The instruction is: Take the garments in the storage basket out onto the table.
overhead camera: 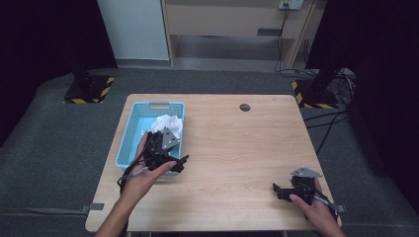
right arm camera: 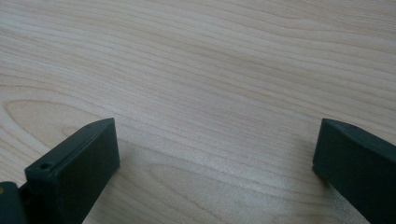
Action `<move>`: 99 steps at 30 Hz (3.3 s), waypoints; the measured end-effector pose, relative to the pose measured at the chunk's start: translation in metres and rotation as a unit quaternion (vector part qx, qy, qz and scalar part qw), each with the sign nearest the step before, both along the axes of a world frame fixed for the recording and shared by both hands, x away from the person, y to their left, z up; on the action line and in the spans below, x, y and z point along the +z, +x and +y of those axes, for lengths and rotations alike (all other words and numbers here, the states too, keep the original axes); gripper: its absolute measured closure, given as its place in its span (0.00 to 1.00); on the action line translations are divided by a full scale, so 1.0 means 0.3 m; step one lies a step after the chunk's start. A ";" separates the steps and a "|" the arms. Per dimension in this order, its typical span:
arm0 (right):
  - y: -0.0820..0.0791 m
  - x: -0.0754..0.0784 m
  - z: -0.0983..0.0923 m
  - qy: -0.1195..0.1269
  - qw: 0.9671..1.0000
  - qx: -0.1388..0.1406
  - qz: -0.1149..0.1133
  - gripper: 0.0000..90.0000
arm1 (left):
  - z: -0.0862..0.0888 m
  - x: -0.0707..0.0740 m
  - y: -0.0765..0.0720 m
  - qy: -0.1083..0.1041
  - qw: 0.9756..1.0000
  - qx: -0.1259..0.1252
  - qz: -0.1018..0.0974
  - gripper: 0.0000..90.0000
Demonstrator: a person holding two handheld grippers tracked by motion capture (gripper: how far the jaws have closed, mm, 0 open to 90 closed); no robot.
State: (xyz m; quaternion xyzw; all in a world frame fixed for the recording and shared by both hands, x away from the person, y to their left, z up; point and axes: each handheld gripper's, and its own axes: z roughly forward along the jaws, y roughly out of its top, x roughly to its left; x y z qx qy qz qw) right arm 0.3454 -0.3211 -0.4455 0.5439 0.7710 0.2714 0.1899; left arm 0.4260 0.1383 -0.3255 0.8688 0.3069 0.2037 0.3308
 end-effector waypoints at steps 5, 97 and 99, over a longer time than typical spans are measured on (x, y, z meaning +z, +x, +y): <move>0.000 0.000 0.000 0.000 1.000 0.000 0.000 0.00 | 0.019 0.005 0.025 0.006 1.000 0.006 -0.002 0.03; 0.000 0.000 0.000 0.000 1.000 0.000 0.000 0.00 | 0.092 -0.369 0.417 0.071 0.988 0.023 0.134 0.02; 0.000 0.000 0.000 0.000 1.000 0.000 0.000 0.00 | 0.092 -0.370 0.418 0.072 0.988 0.022 0.135 0.02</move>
